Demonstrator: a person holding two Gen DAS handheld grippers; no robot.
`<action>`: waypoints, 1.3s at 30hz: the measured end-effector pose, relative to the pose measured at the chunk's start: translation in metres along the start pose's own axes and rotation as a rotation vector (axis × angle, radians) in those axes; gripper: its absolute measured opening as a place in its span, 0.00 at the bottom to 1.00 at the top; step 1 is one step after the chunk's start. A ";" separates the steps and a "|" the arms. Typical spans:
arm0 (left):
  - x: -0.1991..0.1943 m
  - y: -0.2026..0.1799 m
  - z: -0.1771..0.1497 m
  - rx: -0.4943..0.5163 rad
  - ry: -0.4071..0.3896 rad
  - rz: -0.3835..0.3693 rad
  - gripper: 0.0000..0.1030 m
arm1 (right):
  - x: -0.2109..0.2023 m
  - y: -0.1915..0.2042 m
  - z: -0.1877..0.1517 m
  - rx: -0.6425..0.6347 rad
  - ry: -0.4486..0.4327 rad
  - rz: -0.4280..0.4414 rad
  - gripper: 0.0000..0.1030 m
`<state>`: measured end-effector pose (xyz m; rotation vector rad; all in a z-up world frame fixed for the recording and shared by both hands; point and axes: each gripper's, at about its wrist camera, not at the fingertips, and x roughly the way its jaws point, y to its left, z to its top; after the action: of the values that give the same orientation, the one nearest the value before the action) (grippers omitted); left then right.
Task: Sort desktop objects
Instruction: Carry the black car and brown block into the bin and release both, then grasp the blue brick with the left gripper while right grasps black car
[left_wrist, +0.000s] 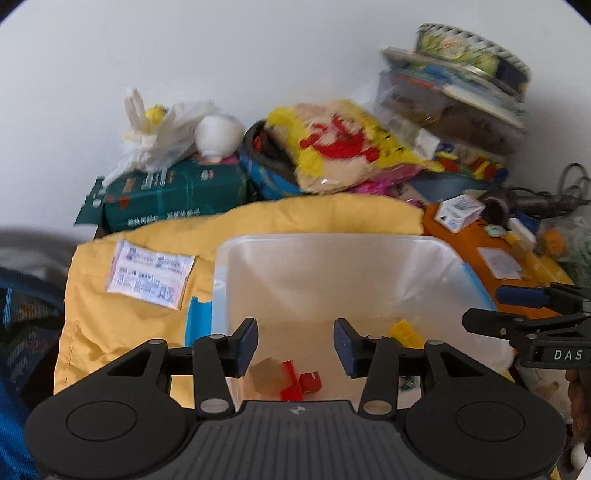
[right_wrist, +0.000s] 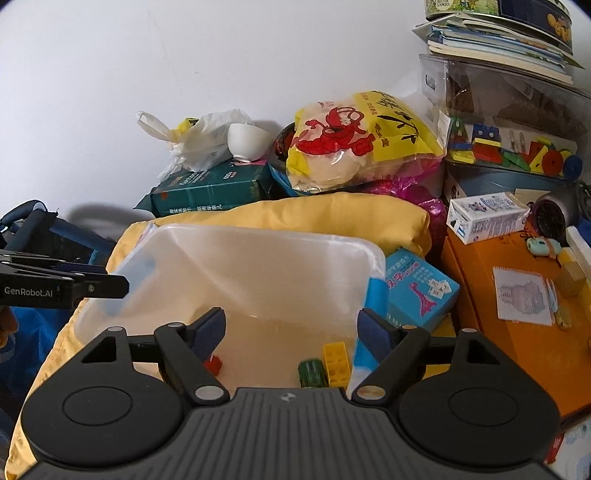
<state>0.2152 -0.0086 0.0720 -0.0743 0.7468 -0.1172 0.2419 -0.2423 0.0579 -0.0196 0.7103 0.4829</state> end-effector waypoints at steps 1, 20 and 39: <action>-0.009 -0.001 -0.008 0.013 -0.020 -0.021 0.48 | -0.004 0.001 -0.003 0.000 -0.006 0.011 0.79; -0.018 -0.047 -0.190 -0.008 0.177 -0.134 0.47 | -0.054 0.046 -0.180 -0.079 0.199 0.098 0.77; -0.015 -0.034 -0.210 -0.029 0.201 -0.131 0.29 | -0.042 0.075 -0.200 -0.170 0.236 0.135 0.77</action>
<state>0.0587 -0.0453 -0.0675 -0.1405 0.9445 -0.2414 0.0575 -0.2290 -0.0570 -0.1919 0.9034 0.6773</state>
